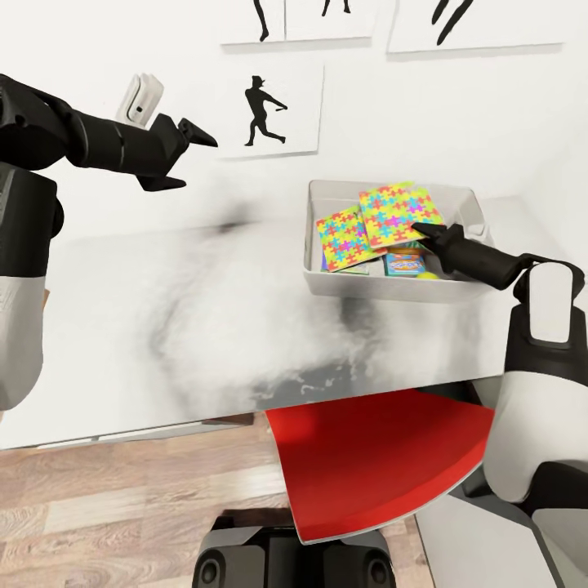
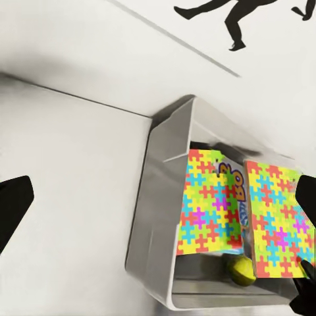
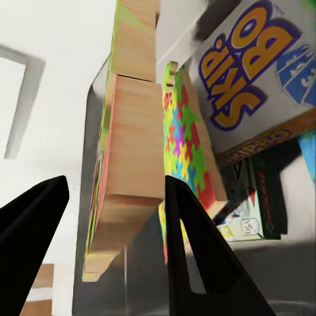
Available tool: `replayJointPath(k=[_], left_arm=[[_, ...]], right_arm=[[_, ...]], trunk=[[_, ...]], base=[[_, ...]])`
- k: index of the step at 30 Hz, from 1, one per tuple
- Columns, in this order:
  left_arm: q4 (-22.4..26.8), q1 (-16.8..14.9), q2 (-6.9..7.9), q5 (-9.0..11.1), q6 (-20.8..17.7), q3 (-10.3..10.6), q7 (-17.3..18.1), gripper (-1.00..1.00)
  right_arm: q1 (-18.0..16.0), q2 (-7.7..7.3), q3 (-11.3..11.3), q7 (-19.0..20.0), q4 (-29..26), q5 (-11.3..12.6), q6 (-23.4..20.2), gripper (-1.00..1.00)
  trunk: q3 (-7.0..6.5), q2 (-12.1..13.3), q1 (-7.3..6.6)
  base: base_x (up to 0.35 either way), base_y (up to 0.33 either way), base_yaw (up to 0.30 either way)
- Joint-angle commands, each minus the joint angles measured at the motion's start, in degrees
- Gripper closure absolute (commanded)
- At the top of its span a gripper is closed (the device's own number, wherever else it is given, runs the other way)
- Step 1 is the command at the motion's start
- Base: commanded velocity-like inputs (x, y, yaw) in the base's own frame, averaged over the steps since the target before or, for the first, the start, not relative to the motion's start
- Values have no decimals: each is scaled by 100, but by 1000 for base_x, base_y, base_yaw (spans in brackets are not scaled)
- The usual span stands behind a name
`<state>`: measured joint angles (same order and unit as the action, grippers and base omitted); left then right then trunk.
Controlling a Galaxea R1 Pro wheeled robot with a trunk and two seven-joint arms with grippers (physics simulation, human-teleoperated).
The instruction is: Put all the toys in the child's room - the three board games (two on the bed and one on the table), the two jigsaw puzzles on the table, and the tennis ball on the table - inside the toy box on the table in the child's room.
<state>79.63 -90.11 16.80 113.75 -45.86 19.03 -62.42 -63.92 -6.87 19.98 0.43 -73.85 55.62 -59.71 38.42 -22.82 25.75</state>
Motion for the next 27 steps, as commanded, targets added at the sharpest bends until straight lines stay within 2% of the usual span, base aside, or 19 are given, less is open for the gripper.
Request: replayJointPath(k=[1, 11, 27], left_arm=[[1, -7, 4, 43, -6, 9, -48, -100], [6, -7, 7, 42, -7, 20, -55, -100], [5, -8, 2, 42, -2, 22, -59, -100]], right_arm=[[7, -11, 9, -11, 10, 15, -29, 100], [77, -160, 83, -68, 89, 21, -29, 100], [83, -192, 169, -86, 138, 18, -29, 100]], trunk=[[8, -10, 3], [7, -10, 3], [7, -10, 3]], base=[[0, 0, 1], [0, 0, 0], [0, 0, 0]])
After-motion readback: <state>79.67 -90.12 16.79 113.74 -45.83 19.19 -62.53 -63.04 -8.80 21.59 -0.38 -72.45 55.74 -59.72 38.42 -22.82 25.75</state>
